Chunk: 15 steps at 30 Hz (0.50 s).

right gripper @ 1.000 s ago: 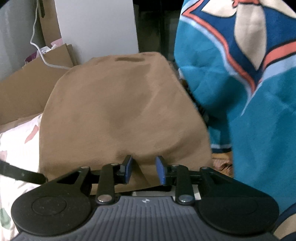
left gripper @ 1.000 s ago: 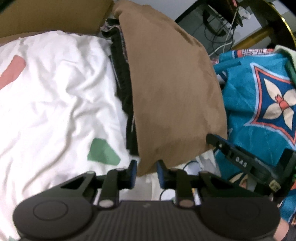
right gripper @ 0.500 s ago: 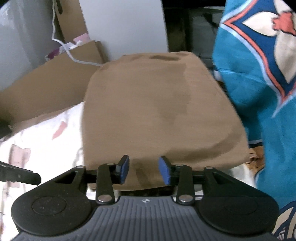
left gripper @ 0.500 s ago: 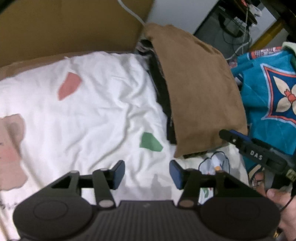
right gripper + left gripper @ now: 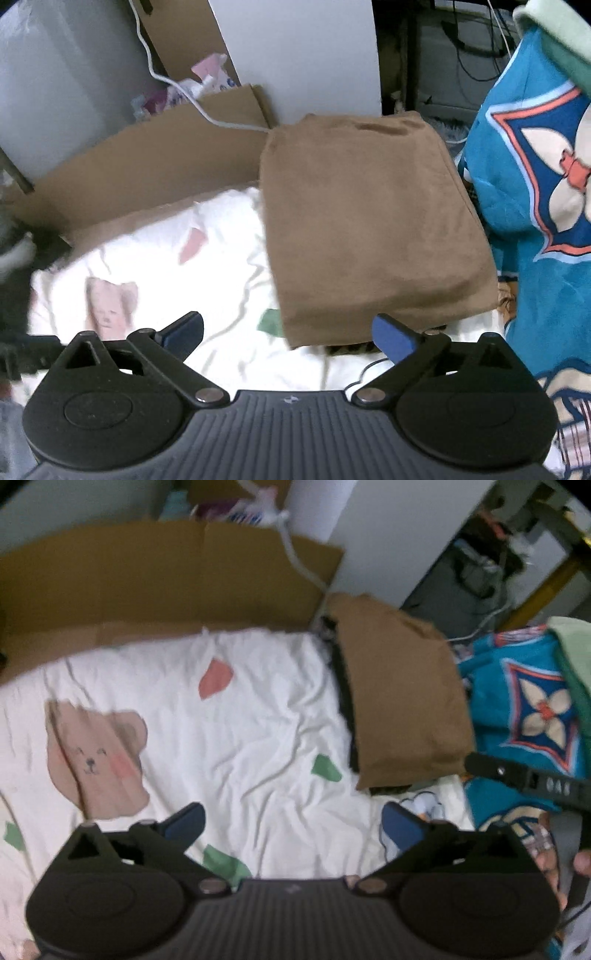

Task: Fold clothes
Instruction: 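Open both tools to release the brown shirt and pull them back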

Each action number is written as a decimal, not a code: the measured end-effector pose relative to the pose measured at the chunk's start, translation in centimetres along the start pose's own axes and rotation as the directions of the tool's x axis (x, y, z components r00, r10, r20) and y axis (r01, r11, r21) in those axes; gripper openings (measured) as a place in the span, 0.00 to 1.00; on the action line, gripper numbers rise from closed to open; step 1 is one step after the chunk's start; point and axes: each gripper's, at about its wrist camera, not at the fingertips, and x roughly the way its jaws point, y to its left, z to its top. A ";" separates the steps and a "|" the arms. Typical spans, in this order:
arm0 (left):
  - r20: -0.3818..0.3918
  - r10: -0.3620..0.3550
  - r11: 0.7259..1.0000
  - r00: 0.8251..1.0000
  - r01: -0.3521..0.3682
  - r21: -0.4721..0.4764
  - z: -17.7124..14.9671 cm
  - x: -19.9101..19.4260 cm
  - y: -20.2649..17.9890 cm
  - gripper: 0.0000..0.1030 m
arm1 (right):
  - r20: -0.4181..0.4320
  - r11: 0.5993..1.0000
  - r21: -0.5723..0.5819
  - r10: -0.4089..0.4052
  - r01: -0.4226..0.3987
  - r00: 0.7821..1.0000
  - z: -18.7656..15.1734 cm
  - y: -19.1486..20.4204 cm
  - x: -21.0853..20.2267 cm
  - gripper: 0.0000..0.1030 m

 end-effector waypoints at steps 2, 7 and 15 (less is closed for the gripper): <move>0.015 0.002 1.000 1.000 -0.003 0.030 0.1 -2.0 -0.5 1.00 | -0.007 1.000 0.011 0.004 -0.004 1.000 0.6 1.1 -1.7 0.98; 0.056 0.018 1.000 0.998 -0.019 0.019 0.4 -6.2 -0.9 1.00 | 0.035 0.997 -0.042 -0.069 0.071 0.997 1.7 4.0 -6.5 0.98; 0.103 0.075 0.996 0.992 -0.069 -0.058 0.5 -12.3 -1.2 1.00 | 0.067 0.999 -0.041 -0.024 0.027 0.997 3.4 7.0 -14.3 1.00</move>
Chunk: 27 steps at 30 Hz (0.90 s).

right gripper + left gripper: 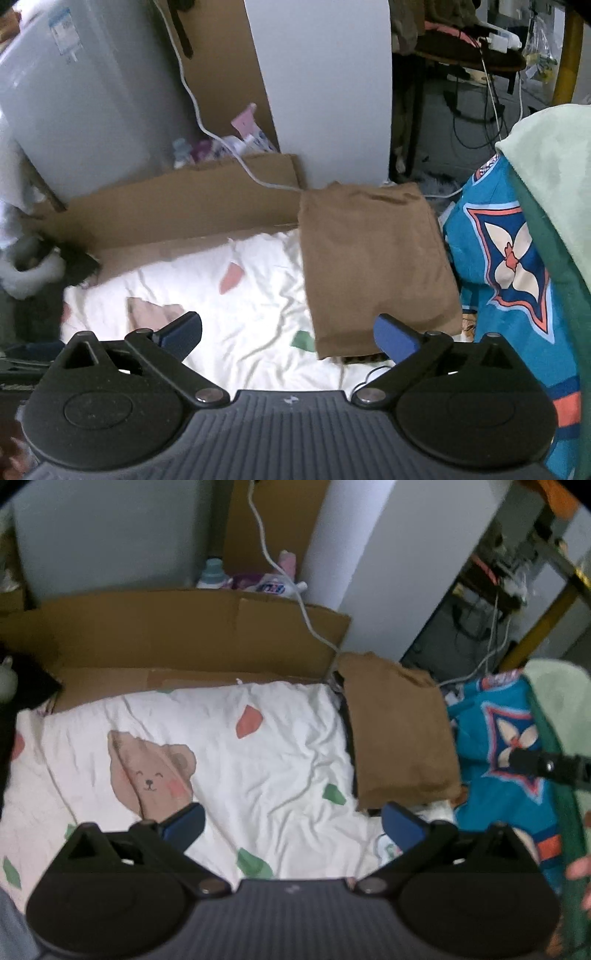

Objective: Fold clothes

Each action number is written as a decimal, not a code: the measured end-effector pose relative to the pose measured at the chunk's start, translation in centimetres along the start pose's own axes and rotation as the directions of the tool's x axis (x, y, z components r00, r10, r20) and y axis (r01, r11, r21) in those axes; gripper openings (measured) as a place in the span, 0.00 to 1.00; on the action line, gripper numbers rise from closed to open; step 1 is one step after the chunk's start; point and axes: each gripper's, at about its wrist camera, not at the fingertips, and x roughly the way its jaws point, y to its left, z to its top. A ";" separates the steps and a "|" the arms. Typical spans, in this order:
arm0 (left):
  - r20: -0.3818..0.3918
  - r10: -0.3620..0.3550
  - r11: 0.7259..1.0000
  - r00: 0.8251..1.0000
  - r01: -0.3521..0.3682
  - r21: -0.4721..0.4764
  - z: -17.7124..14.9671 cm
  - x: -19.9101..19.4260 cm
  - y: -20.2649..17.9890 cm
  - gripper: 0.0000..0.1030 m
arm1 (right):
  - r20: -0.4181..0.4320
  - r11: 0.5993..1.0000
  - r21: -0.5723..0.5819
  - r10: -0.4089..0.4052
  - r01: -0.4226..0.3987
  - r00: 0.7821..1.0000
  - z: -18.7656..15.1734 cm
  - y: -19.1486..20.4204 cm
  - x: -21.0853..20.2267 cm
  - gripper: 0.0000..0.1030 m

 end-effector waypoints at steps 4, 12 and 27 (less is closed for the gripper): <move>0.083 0.029 0.999 0.996 -0.026 -0.038 -0.3 -3.4 0.8 1.00 | 0.024 0.999 0.031 0.034 -0.035 0.999 -0.5 0.8 -3.7 1.00; 0.145 0.048 0.995 0.988 -0.035 -0.093 -3.2 -8.0 1.7 1.00 | 0.090 0.993 0.089 0.071 -0.079 0.993 -4.3 1.7 -9.2 1.00; 0.213 0.001 0.997 0.977 0.015 -0.074 -11.3 -12.9 1.3 1.00 | 0.179 0.990 0.086 0.098 -0.114 0.979 -11.9 4.3 -14.3 1.00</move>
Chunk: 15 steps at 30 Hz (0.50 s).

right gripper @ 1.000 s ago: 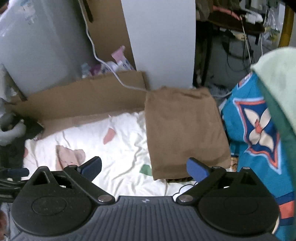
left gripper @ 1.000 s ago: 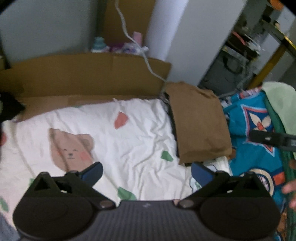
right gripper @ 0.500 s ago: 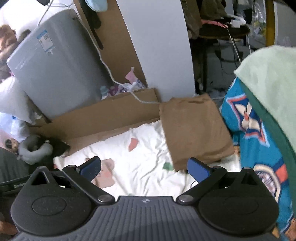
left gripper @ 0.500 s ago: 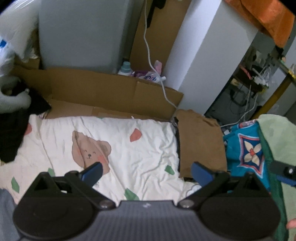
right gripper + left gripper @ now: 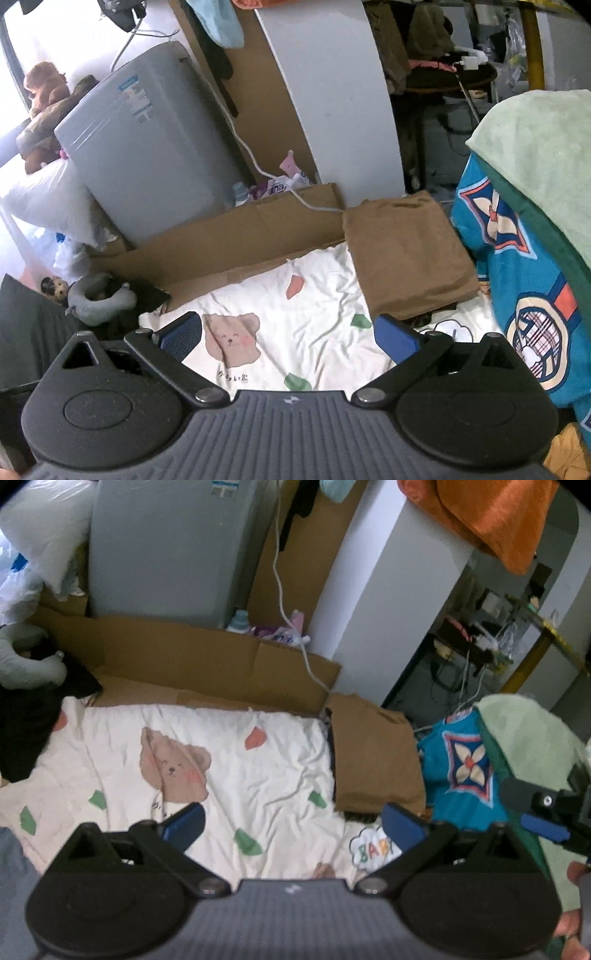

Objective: Fold clothes

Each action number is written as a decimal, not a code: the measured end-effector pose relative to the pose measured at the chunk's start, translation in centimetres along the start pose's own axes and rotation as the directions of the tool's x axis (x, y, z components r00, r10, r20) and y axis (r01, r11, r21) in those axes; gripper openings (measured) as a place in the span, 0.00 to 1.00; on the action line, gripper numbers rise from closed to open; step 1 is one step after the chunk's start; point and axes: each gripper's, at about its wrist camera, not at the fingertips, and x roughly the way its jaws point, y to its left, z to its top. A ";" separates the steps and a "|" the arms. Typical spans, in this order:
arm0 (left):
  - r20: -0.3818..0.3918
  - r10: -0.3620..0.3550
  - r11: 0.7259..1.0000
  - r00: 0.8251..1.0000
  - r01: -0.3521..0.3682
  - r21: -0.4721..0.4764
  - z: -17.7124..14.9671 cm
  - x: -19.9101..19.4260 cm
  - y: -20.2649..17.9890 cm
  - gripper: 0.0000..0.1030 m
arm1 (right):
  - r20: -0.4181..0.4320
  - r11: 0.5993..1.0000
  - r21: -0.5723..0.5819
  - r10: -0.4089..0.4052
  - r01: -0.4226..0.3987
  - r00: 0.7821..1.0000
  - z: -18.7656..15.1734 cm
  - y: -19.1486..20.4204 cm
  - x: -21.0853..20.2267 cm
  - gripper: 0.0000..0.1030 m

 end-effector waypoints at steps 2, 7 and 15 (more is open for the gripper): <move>-0.002 0.002 1.000 1.000 -0.002 0.002 -0.8 -0.1 0.1 1.00 | -0.016 1.000 -0.001 -0.016 0.016 1.000 -0.9 -0.1 0.3 1.00; -0.032 -0.006 1.000 0.999 0.006 0.001 -1.7 0.5 0.4 1.00 | -0.080 1.000 0.001 -0.028 0.028 0.996 -2.6 -0.8 2.1 1.00; -0.101 -0.063 0.998 0.993 0.060 -0.035 -3.2 1.7 0.5 1.00 | -0.148 0.999 -0.033 -0.037 0.033 0.988 -4.2 -0.5 3.4 1.00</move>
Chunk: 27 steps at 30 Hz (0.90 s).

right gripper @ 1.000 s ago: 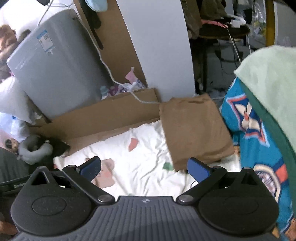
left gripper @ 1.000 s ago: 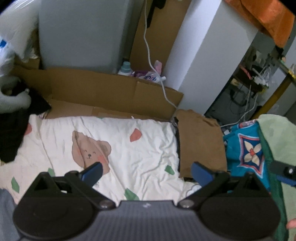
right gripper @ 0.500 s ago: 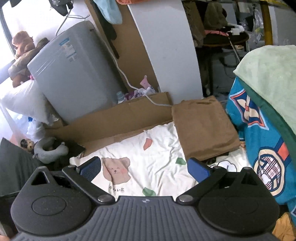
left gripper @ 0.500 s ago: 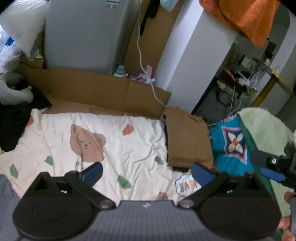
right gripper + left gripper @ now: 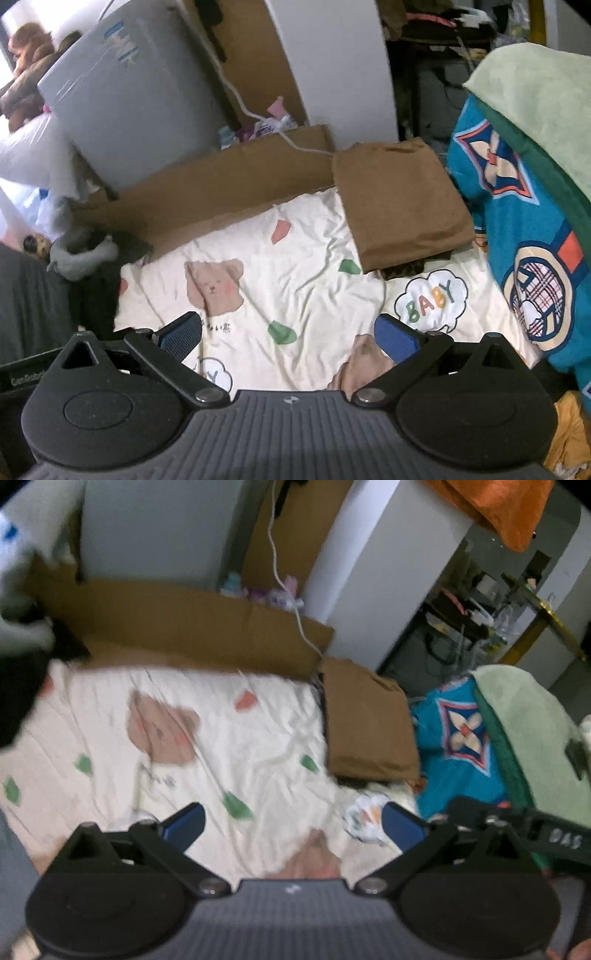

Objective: Fold clothes

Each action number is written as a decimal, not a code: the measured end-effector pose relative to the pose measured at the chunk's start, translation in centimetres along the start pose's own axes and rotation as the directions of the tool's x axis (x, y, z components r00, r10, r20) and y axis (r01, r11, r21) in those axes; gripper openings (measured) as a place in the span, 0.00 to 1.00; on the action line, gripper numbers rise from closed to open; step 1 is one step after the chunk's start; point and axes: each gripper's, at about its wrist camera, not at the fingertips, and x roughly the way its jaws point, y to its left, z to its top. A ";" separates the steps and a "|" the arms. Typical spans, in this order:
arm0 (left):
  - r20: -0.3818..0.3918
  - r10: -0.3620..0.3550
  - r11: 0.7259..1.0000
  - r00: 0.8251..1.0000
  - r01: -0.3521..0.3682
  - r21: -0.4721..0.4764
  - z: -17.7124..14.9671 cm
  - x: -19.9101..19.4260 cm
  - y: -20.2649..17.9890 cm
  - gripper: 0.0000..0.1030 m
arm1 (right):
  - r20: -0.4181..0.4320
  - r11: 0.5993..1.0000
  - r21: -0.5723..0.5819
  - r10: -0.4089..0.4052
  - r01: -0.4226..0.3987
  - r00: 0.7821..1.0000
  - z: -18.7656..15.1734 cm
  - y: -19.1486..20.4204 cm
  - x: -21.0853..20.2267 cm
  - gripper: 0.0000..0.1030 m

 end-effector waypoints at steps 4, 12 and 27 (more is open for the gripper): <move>-0.026 0.068 0.997 0.997 -0.068 0.020 -1.5 0.7 -0.4 1.00 | -0.028 0.999 -0.020 -0.049 0.049 0.998 -0.8 0.5 0.5 0.99; -0.053 0.120 0.992 0.991 -0.122 -0.038 -2.3 0.5 0.2 0.96 | 0.007 0.977 -0.147 -0.153 0.152 0.988 -2.3 2.1 0.4 0.99; -0.074 0.207 0.978 0.975 -0.208 -0.008 -1.3 1.4 -0.1 0.96 | -0.034 0.974 -0.128 -0.194 0.188 0.980 -2.2 2.5 1.6 0.99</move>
